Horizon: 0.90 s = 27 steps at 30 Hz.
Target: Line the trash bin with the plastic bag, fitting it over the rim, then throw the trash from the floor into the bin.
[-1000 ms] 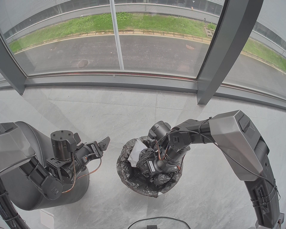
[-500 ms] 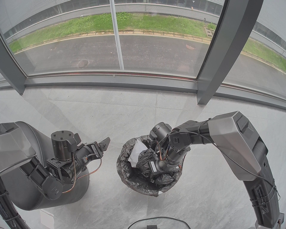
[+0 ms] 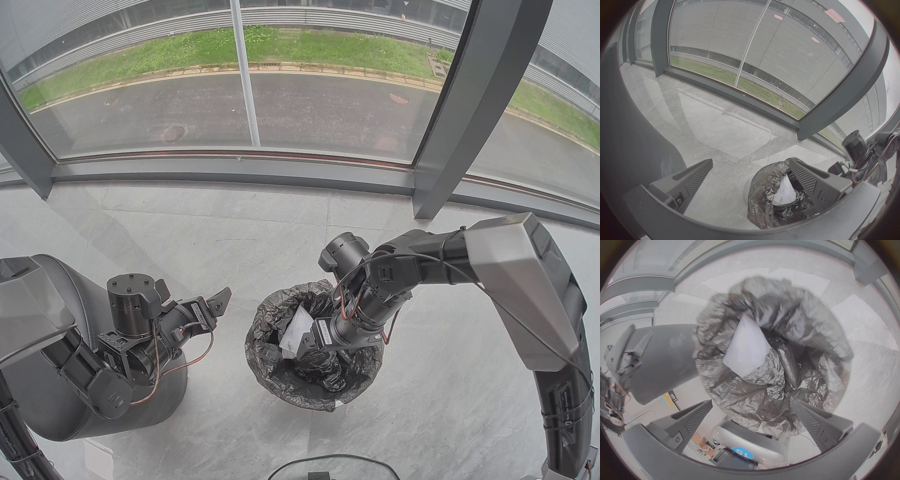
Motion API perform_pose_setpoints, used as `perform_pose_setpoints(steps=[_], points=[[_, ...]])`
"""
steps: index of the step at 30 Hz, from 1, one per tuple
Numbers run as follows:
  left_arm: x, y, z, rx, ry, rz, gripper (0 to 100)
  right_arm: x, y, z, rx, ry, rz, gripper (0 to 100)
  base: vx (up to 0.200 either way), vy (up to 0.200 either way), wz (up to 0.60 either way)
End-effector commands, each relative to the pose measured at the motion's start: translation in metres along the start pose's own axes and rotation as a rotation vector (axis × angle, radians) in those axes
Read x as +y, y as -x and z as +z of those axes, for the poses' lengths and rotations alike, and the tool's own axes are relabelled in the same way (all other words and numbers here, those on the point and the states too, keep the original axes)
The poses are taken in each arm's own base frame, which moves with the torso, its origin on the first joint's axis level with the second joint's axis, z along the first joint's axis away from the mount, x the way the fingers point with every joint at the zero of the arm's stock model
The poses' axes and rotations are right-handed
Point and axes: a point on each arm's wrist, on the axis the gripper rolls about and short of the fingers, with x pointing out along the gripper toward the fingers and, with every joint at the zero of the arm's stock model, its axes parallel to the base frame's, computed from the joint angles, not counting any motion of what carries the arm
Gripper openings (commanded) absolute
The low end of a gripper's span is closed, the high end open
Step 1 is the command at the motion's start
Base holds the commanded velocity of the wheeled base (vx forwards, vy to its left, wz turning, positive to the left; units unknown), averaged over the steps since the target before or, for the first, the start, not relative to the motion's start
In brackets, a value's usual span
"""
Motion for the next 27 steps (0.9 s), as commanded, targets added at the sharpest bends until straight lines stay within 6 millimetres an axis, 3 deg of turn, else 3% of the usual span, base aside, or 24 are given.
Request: perform_pose_setpoints(steps=[1, 5, 11, 12, 19, 27], points=[[0.000, 0.000, 0.000, 0.000, 0.001, -0.001, 100, 0.025, 0.052, -0.008, -0.078, 0.051, 0.051, 100, 0.000, 0.000, 0.00], [-0.002, 0.000, -0.001, 0.002, -0.001, -0.007, 100, 0.038, 0.048, -0.011, -0.098, 0.076, 0.078, 100, 0.000, 0.000, 0.00], [-0.002, 0.001, -0.001, 0.004, -0.002, -0.007, 100, 0.051, 0.018, -0.009, -0.119, 0.112, 0.120, 100, 0.000, 0.000, 0.00], [-0.002, 0.000, -0.002, 0.004, -0.002, -0.007, 100, 0.052, 0.006, -0.007, -0.125, 0.117, 0.134, 100, 0.000, 0.000, 0.00], [-0.001, -0.003, -0.006, 0.019, -0.004, 0.000, 100, 0.045, -0.048, 0.008, -0.193, 0.136, 0.194, 100, 0.000, 0.000, 0.00], [0.000, -0.005, -0.007, 0.010, -0.002, -0.003, 100, 0.029, -0.082, 0.019, -0.194, 0.110, 0.174, 100, 0.000, 0.000, 0.00]])
